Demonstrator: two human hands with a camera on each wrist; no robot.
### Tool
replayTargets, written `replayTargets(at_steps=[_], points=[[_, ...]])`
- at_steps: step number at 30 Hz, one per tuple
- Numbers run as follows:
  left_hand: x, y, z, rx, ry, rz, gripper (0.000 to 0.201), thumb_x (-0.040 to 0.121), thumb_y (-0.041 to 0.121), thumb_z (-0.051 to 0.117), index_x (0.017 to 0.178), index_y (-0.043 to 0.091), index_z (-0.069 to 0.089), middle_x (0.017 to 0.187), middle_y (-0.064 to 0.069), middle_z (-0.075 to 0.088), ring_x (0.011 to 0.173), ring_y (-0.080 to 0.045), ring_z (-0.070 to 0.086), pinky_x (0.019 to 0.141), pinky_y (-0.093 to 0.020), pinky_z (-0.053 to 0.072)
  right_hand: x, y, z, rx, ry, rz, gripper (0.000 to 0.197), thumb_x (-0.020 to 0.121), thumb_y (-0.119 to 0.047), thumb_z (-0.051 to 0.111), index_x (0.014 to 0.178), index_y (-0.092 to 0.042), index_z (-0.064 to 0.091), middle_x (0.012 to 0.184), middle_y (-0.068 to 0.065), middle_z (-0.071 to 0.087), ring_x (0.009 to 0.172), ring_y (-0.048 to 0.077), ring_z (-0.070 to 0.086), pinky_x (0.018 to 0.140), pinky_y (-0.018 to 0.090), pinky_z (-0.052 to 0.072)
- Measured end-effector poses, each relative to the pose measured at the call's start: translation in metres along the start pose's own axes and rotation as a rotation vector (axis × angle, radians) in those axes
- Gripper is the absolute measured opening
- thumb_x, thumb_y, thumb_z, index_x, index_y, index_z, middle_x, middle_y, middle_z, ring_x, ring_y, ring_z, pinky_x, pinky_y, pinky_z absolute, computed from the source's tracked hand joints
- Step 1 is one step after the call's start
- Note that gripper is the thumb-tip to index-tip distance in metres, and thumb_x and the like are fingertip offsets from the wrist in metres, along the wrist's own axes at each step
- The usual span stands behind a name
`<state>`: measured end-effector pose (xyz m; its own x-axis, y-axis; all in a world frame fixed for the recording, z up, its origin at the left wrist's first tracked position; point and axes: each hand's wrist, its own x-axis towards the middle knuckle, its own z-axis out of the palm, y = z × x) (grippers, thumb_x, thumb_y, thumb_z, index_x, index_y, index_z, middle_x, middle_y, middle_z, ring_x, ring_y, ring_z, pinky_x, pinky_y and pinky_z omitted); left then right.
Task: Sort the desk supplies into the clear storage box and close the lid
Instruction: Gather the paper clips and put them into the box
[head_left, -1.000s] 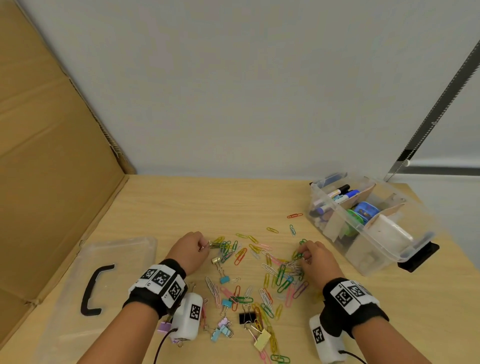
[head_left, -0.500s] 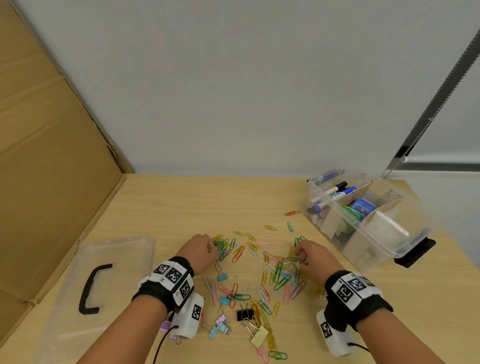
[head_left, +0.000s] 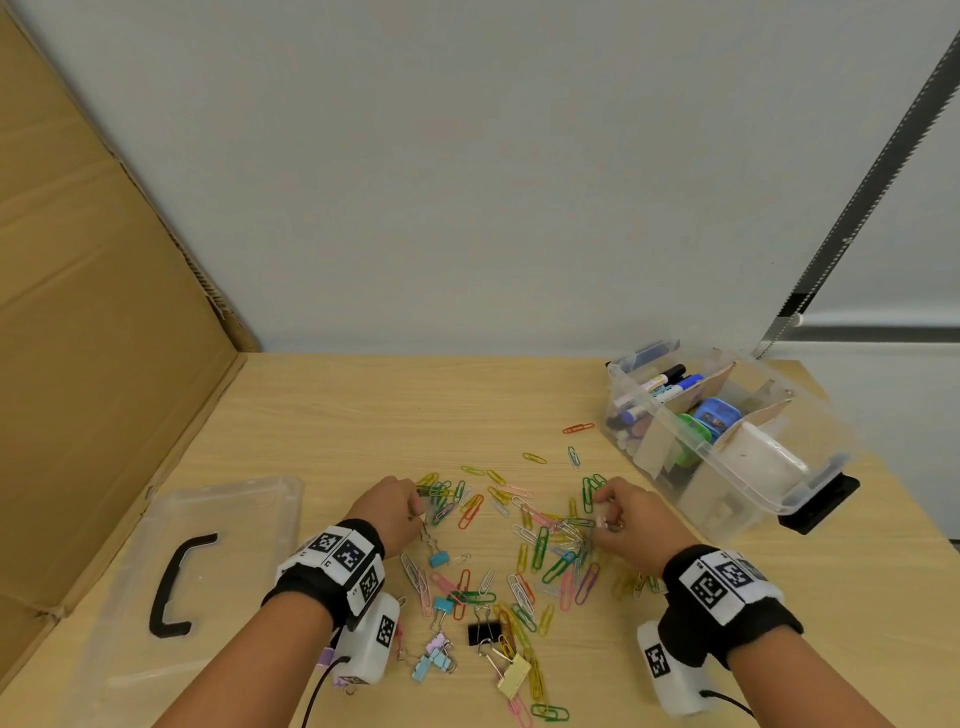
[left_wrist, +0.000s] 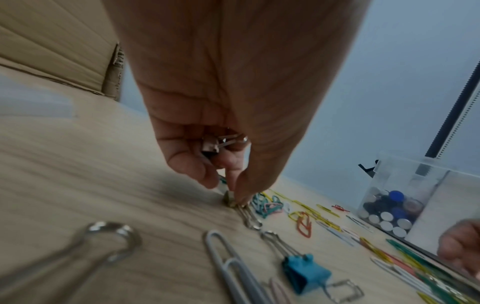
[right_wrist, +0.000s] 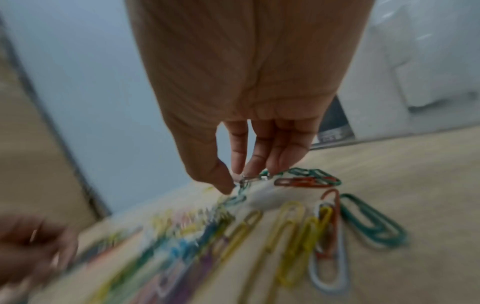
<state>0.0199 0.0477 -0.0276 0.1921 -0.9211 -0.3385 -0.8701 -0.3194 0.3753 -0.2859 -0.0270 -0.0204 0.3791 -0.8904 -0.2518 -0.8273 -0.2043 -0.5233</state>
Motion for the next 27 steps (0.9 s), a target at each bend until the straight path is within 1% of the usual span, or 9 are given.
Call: replayTargets(at_steps=[6, 10, 13, 15, 17, 19, 22, 25, 27], points=[[-0.007, -0.003, 0.001, 0.007, -0.062, 0.097, 0.030, 0.081, 0.001, 0.051, 0.088, 0.029, 0.048, 0.077, 0.010, 0.037, 0.072, -0.013, 0.045, 0.064, -0.021, 0.036, -0.005, 0.007, -0.014, 0.272, 0.085, 0.044, 0.025, 0.081, -0.014, 0.068, 0.100, -0.024, 0.055, 0.076, -0.002, 0.052, 0.068, 0.013, 0.051, 0.062, 0.022, 0.041], [-0.008, -0.004, -0.001, 0.037, -0.040, 0.125, 0.027, 0.082, 0.003, 0.053, 0.090, 0.028, 0.049, 0.078, 0.012, 0.036, 0.071, -0.011, 0.043, 0.067, -0.021, 0.035, -0.005, 0.009, -0.013, 0.276, 0.117, 0.044, 0.003, 0.085, -0.018, 0.064, 0.084, -0.019, 0.061, 0.081, -0.001, 0.056, 0.072, 0.014, 0.053, 0.061, 0.020, 0.040], [-0.008, -0.003, -0.005, 0.067, -0.020, 0.145, 0.020, 0.084, 0.013, 0.059, 0.091, 0.029, 0.049, 0.079, 0.015, 0.034, 0.067, -0.007, 0.042, 0.068, -0.021, 0.035, -0.008, -0.002, -0.008, 0.581, 0.009, 0.099, 0.018, 0.094, -0.011, 0.047, 0.079, -0.007, 0.056, 0.072, 0.005, 0.054, 0.060, 0.015, 0.049, 0.057, 0.024, 0.042], [-0.008, -0.001, -0.006, 0.102, -0.018, 0.155, 0.017, 0.084, 0.019, 0.062, 0.090, 0.027, 0.049, 0.080, 0.016, 0.032, 0.072, -0.010, 0.043, 0.069, -0.021, 0.034, -0.012, -0.017, -0.002, 0.705, -0.095, 0.105, 0.024, 0.095, -0.006, 0.038, 0.077, -0.007, 0.053, 0.069, 0.007, 0.050, 0.054, 0.016, 0.043, 0.054, 0.028, 0.038], [-0.007, 0.000, -0.005, 0.124, -0.025, 0.145, 0.017, 0.083, 0.024, 0.063, 0.089, 0.026, 0.048, 0.081, 0.014, 0.033, 0.075, -0.011, 0.044, 0.070, -0.021, 0.034, -0.016, -0.033, 0.010, 0.625, -0.171, 0.053, 0.024, 0.095, -0.007, 0.036, 0.077, -0.010, 0.053, 0.068, 0.004, 0.049, 0.055, 0.014, 0.042, 0.053, 0.025, 0.034], [-0.008, -0.001, -0.003, 0.118, -0.041, 0.121, 0.018, 0.083, 0.027, 0.065, 0.089, 0.025, 0.048, 0.082, 0.013, 0.034, 0.077, -0.011, 0.045, 0.071, -0.021, 0.034, -0.019, -0.051, 0.028, 0.375, -0.193, -0.061, 0.018, 0.095, -0.016, 0.040, 0.084, -0.015, 0.055, 0.074, 0.000, 0.053, 0.062, 0.012, 0.046, 0.056, 0.024, 0.039], [-0.008, -0.004, -0.003, 0.111, -0.084, 0.098, 0.020, 0.084, 0.031, 0.065, 0.090, 0.024, 0.047, 0.081, 0.015, 0.034, 0.080, -0.012, 0.046, 0.072, -0.021, 0.034, -0.023, -0.080, 0.053, 0.074, -0.256, -0.289, 0.006, 0.092, -0.027, 0.047, 0.094, -0.024, 0.051, 0.067, -0.005, 0.053, 0.059, 0.013, 0.048, 0.060, 0.032, 0.048], [-0.008, -0.003, -0.005, 0.102, -0.111, 0.088, 0.020, 0.085, 0.031, 0.064, 0.091, 0.024, 0.047, 0.079, 0.014, 0.036, 0.080, -0.013, 0.046, 0.072, -0.022, 0.034, -0.017, -0.109, 0.067, -0.129, -0.235, -0.361, 0.021, 0.094, -0.036, 0.048, 0.104, -0.018, 0.048, 0.068, -0.007, 0.047, 0.064, 0.016, 0.046, 0.053, 0.027, 0.036], [-0.009, -0.002, -0.007, 0.095, -0.118, 0.074, 0.019, 0.086, 0.031, 0.064, 0.091, 0.023, 0.047, 0.078, 0.012, 0.038, 0.081, -0.013, 0.046, 0.071, -0.022, 0.035, -0.010, -0.125, 0.076, -0.221, -0.220, -0.319, 0.037, 0.094, -0.042, 0.048, 0.114, -0.011, 0.045, 0.079, -0.002, 0.050, 0.071, 0.020, 0.048, 0.058, 0.030, 0.037]])
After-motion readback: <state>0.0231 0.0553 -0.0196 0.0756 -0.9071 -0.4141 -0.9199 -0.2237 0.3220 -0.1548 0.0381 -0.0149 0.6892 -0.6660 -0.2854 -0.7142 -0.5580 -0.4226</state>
